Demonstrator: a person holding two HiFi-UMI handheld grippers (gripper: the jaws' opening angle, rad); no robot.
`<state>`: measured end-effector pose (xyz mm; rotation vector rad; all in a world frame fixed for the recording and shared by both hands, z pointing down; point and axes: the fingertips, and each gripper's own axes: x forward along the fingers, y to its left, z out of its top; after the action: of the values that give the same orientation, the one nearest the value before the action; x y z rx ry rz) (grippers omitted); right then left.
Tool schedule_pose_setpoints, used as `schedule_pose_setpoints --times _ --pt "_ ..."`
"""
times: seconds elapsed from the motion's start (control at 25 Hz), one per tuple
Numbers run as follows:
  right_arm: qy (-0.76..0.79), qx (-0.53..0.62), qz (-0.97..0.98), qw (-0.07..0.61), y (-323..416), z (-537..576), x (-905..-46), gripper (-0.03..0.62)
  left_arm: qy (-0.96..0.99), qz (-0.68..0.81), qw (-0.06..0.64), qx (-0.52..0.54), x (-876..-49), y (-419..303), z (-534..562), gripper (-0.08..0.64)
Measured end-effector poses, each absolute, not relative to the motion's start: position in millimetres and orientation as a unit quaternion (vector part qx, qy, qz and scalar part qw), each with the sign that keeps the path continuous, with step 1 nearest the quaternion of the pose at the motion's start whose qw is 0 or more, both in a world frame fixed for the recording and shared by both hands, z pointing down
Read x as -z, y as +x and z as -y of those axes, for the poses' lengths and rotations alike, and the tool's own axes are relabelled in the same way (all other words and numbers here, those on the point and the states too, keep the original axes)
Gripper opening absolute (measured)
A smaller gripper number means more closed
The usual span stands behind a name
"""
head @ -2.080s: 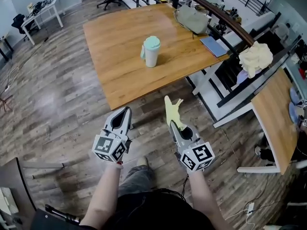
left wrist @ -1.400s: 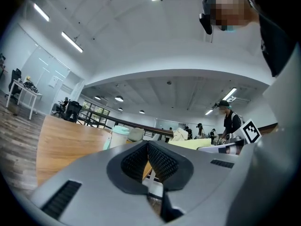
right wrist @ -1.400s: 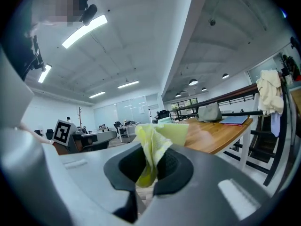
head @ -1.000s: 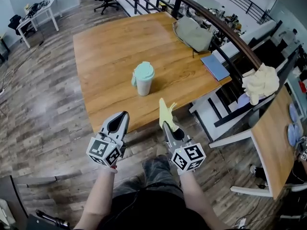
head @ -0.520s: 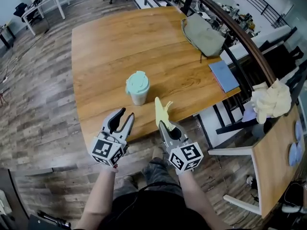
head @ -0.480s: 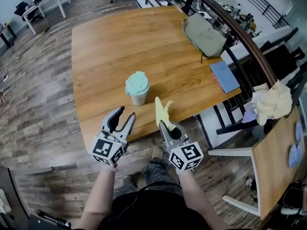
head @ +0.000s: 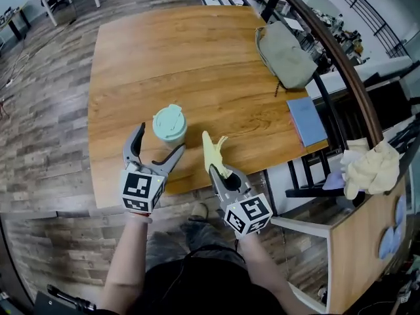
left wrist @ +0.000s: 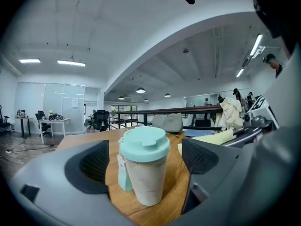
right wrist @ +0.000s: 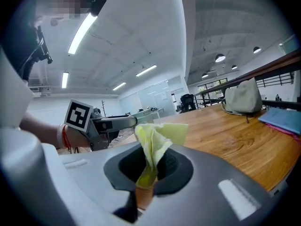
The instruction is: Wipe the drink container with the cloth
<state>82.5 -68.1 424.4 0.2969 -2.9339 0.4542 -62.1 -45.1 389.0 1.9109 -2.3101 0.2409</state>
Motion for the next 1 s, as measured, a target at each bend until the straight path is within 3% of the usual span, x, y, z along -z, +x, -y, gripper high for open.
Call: schedule_pose_setpoints --times 0.48,1.0 --pt "0.077 -0.169 0.979 0.079 79 89 -436 0.023 0.621 0.763 0.073 -0.162 -390 -72 80 0.509" --pt "0.102 -0.159 0.978 0.092 61 117 -435 0.023 0.680 0.694 0.107 -0.210 -417 -71 92 0.505"
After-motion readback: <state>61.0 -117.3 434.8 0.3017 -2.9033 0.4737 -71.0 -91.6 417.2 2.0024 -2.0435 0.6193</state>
